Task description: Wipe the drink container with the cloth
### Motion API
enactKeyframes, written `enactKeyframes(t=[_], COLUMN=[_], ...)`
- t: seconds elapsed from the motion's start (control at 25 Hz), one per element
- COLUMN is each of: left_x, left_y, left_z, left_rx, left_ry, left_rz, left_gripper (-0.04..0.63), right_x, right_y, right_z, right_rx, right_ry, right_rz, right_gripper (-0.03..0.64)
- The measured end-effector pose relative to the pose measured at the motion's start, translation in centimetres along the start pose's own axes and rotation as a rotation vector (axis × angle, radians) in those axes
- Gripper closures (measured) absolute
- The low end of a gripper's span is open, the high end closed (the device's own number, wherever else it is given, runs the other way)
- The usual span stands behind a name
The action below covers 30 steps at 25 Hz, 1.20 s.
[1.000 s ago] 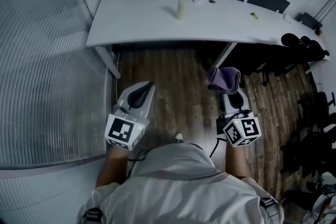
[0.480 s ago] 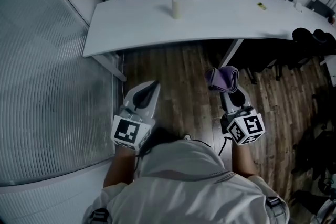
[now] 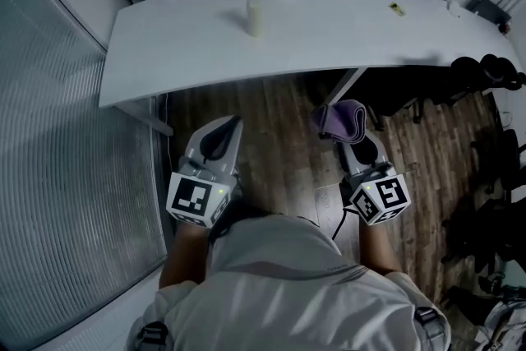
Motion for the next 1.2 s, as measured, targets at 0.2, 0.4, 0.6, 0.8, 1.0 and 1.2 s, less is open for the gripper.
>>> enactKeyframes(t=[0.2,0.4,0.6,0.8,1.0,1.2], left_x=[2.0,3.8,5.1,5.9,5.9,5.1], left_y=[-6.4,-14.3,-21.5,-26.6,-28.8,-29.8], left_z=[4.0,6.8,9.7,12.5,15.3,19.1], left_rx=[-0.023,-0.057,-0.095,-0.136,-0.151,-0.134], left_ry=[-0.009,-0.023,-0.04,-0.054,-0.085,-0.121], left_rz=[-0.021,-0.037,-0.052,-0.049,-0.05,-0.037], left_gripper=[0.591,0.591,0.591,0.591,0.591,0.591], right_x=[2.4,4.4,4.6,3.8,2.7,0.6], right_y=[1.0,0.3,-1.0,-1.7,-0.6,2.1], right_z=[7.4,15.6,23.1,28.6,32.0,35.4], right_rx=[-0.006,-0.027,-0.027,-0.043,-0.029,0.032], right_ry=[-0.018,-0.039,-0.088,-0.123,-0.153,-0.18], right_rz=[-0.014,-0.028,-0.039,-0.016,0.013,0.043], right_gripper=[0.532,0.532,0.532,0.532,0.532,0.532])
Point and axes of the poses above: the fingertips, and each gripper's own axes: z forward along the fingers, y to its right, x out of its top, the point moved 9 cm from there along -z, backward along the fingers, and after that the axes turned 13 degrees about -z, right-handed, at the moved point
